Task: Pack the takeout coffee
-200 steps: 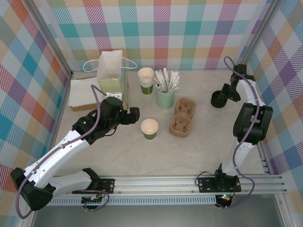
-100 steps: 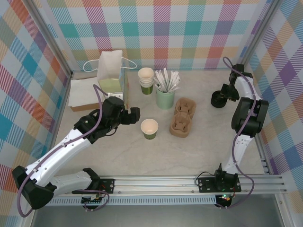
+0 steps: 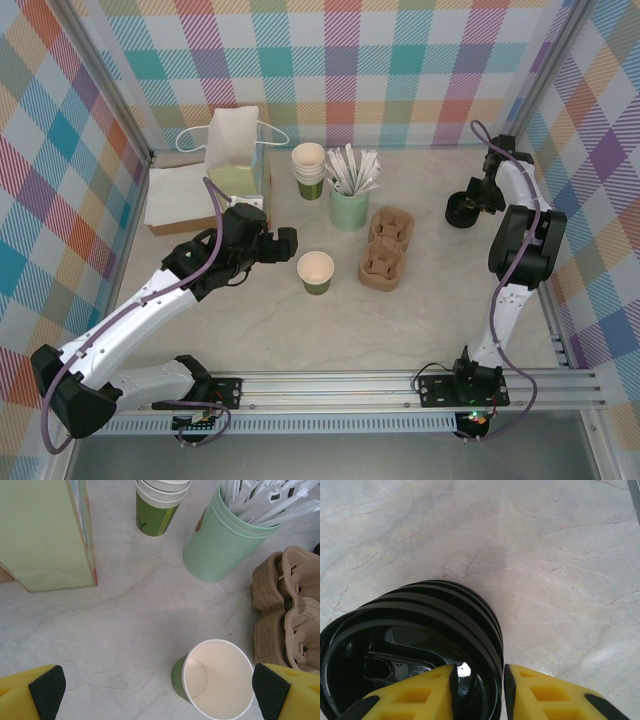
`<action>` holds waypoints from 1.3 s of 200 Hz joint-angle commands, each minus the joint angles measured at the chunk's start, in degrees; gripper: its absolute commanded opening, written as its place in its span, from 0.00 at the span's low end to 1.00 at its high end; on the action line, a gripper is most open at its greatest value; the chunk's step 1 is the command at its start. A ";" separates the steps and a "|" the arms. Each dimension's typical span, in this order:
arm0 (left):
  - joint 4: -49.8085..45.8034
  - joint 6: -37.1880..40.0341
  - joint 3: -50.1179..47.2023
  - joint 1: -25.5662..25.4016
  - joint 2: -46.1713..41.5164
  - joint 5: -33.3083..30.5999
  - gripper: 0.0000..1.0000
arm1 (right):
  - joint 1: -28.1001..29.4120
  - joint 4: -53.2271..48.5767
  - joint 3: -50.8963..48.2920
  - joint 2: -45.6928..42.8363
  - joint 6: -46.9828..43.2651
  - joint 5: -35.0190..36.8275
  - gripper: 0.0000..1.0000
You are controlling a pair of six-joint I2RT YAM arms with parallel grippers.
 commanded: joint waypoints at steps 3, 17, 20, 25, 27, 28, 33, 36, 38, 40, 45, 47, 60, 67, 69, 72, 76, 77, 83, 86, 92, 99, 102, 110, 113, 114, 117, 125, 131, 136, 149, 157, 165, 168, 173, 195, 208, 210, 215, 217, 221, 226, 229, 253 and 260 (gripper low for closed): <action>-1.28 1.08 0.88 0.35 -0.13 -0.66 0.98 | -0.36 -1.51 1.47 1.14 -0.94 -0.88 0.30; -1.34 1.00 0.86 0.35 -0.13 -0.71 0.98 | -0.36 -1.59 1.46 1.33 -1.01 -0.90 0.29; -1.34 1.07 0.78 0.35 -0.16 -0.71 0.98 | -0.37 -1.60 1.50 1.34 -1.02 -0.91 0.28; -1.34 1.07 0.79 0.35 -0.22 -0.77 0.98 | -0.42 -1.67 1.46 1.34 -1.11 -0.83 0.28; -1.34 1.08 0.77 0.37 -0.22 -0.79 0.98 | -0.37 -1.68 1.47 1.34 -1.11 -0.85 0.28; -1.34 1.03 0.77 0.40 -0.22 -0.76 0.98 | -0.36 -1.73 1.53 1.34 -1.15 -0.88 0.28; -1.44 1.05 0.76 0.35 -0.29 -0.82 0.98 | -0.41 -1.79 1.55 1.42 -1.17 -0.86 0.28; -1.43 1.01 0.76 0.36 -0.31 -0.78 0.98 | -0.36 -1.69 1.55 1.47 -1.19 -0.84 0.28; -1.41 1.06 0.76 0.35 -0.33 -0.79 0.98 | -0.36 -1.80 1.58 1.50 -1.19 -0.85 0.27; -1.43 1.05 0.76 0.35 -0.31 -0.82 0.98 | -0.36 -1.89 1.55 1.51 -1.19 -0.85 0.27; -1.45 1.07 0.74 0.35 -0.39 -0.80 0.98 | -0.33 -1.93 1.59 1.51 -1.30 -0.91 0.27; -1.44 1.05 0.76 0.35 -0.42 -0.82 0.98 | -0.35 -1.94 1.59 1.53 -1.29 -0.87 0.27; -1.52 1.08 0.76 0.35 -0.52 -0.78 0.98 | -0.36 -2.04 1.51 1.68 -1.31 -0.89 0.26; -1.52 1.06 0.76 0.37 -0.49 -0.74 0.98 | -0.36 -2.14 1.46 1.73 -1.37 -0.91 0.26; -1.52 1.07 0.76 0.35 -0.49 -0.78 0.98 | -0.36 -2.22 1.50 1.76 -1.37 -0.91 0.26; -1.56 0.96 0.76 0.35 -0.53 -0.82 0.98 | -0.36 -2.20 1.48 1.80 -1.37 -0.90 0.26; -1.53 0.94 0.76 0.36 -0.57 -0.78 0.98 | -0.35 -2.21 1.51 1.88 -1.37 -0.89 0.26; -1.57 0.96 0.76 0.35 -0.57 -0.80 0.98 | -0.35 -2.21 1.51 1.91 -1.37 -0.95 0.25; -1.54 0.93 0.75 0.35 -0.60 -0.81 0.98 | -0.36 -2.30 1.46 1.94 -1.37 -0.92 0.25; -1.53 0.94 0.76 0.35 -0.58 -0.77 0.98 | -0.37 -2.26 1.50 1.91 -1.37 -0.88 0.24; -1.56 0.91 0.76 0.37 -0.66 -0.82 0.98 | -0.36 -2.29 1.38 1.90 -1.30 -0.93 0.23; -1.52 0.94 0.76 0.35 -0.70 -0.80 0.98 | -0.36 -2.23 1.33 1.82 -1.37 -0.93 0.22; -1.53 0.91 0.72 0.36 -0.69 -0.79 0.98 | -0.37 -2.22 1.29 1.74 -1.37 -0.99 0.21; -1.61 0.83 0.76 0.35 -0.69 -0.83 0.98 | -0.36 -2.21 1.33 1.66 -1.37 -0.93 0.20; -1.65 0.85 0.76 0.35 -0.74 -0.83 0.98 | -0.36 -2.26 1.33 1.60 -1.37 -1.02 0.19; -1.63 0.83 0.76 0.39 -0.70 -0.83 0.98 | -0.40 -2.23 1.33 1.60 -1.41 -1.01 0.19; -1.59 0.82 0.76 0.40 -0.68 -0.81 0.98 | -0.36 -2.24 1.33 1.52 -1.41 -1.02 0.19; -1.57 0.84 0.76 0.35 -0.67 -0.82 0.98 | -0.38 -2.36 1.40 1.38 -1.46 -1.08 0.18; -1.56 0.85 0.76 0.35 -0.71 -0.82 0.98 | -0.38 -2.51 1.42 1.34 -1.54 -1.00 0.17; -1.53 0.82 0.72 0.38 -0.68 -0.80 0.98 | -0.37 -2.55 1.47 1.14 -1.63 -1.00 0.17; -1.53 0.81 0.76 0.35 -0.74 -0.67 0.98 | -0.36 -2.81 1.70 0.85 -1.80 -0.74 0.17; -1.44 0.82 0.77 0.37 -0.76 -0.68 0.98 | -0.36 -2.91 1.77 0.55 -1.97 -0.60 0.17; -1.43 0.77 0.76 0.35 -0.74 -0.59 0.98 | -0.38 -3.11 1.74 0.39 -2.13 -0.50 0.17; -1.37 0.80 0.76 0.35 -0.75 -0.60 0.98 | -0.37 -3.22 1.81 0.26 -2.23 -0.43 0.17; -1.35 0.81 0.76 0.35 -0.75 -0.55 0.98 | -0.36 -3.26 1.84 0.13 -2.33 -0.31 0.17; -1.26 0.79 0.76 0.35 -0.66 -0.35 0.98 | -0.36 -3.64 1.84 -0.21 -2.85 -0.37 0.21; -1.26 0.81 0.68 0.35 -0.66 -0.34 0.98 | -0.36 -3.94 1.99 -0.04 -3.06 -0.65 0.21; -1.26 0.81 0.68 0.35 -0.66 -0.33 0.98 | -0.36 -4.01 2.00 -0.04 -3.07 -0.65 0.22; -1.26 0.81 0.68 0.35 -0.66 -0.35 0.98 | -0.36 -4.15 2.16 0.02 -3.13 -0.64 0.22; -1.26 0.81 0.68 0.35 -0.66 -0.31 0.98 | -0.36 -4.21 2.20 0.13 -3.13 -0.71 0.22; -1.27 0.81 0.65 0.35 -0.70 -0.30 0.98 | -0.37 -4.31 2.29 0.19 -3.19 -0.73 0.22; -1.27 0.81 0.68 0.37 -0.66 -0.30 0.98 | -0.36 -4.43 2.29 0.19 -3.29 -0.74 0.22; -1.26 0.81 0.68 0.35 -0.66 -0.33 0.98 | -0.38 -4.48 2.34 0.19 -3.30 -0.71 0.22; -1.28 0.81 0.68 0.37 -0.76 -0.34 0.98 | -0.36 -4.66 2.55 0.22 -3.82 -0.47 0.23; -1.26 0.81 0.63 0.37 -0.75 -0.33 0.98 | -0.40 -4.89 2.80 0.32 -3.99 -0.39 0.23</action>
